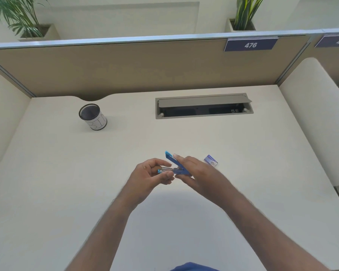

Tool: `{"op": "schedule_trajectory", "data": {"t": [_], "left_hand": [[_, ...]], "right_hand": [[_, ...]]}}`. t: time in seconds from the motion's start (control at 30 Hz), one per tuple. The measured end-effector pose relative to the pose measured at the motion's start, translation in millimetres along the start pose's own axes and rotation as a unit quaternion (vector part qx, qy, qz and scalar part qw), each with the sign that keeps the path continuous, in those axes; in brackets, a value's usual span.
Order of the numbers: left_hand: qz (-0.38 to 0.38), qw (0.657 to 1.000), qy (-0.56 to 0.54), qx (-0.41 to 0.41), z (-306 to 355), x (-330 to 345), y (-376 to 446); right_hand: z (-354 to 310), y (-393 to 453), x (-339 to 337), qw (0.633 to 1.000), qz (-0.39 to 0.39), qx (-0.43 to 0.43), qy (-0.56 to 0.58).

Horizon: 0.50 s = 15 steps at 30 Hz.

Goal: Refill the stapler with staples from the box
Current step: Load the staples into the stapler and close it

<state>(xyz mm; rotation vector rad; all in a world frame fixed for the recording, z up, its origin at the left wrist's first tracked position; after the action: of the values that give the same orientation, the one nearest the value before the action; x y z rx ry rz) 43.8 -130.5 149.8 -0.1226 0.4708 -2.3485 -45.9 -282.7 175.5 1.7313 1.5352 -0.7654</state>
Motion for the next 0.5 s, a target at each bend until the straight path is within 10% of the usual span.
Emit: {"op": "schedule_trajectory", "data": {"t": [0.5], "left_hand": [[0.034, 0.883, 0.415, 0.214, -22, -15, 7]], "right_hand": [[23, -18, 46, 0.999, -0.033, -0.011, -0.002]]}}
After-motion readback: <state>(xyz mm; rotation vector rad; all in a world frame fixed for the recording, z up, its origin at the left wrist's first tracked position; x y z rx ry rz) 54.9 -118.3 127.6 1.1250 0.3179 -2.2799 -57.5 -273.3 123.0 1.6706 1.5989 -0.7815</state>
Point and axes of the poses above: each hand's wrist, its own y-axis towards the middle knuckle, its own x-axis out of the palm, z = x × y, the point moved 7 cm from there along y, towards the middle knuckle, and after that the axes turned 5 degrees about y, right-handed, at the moved point
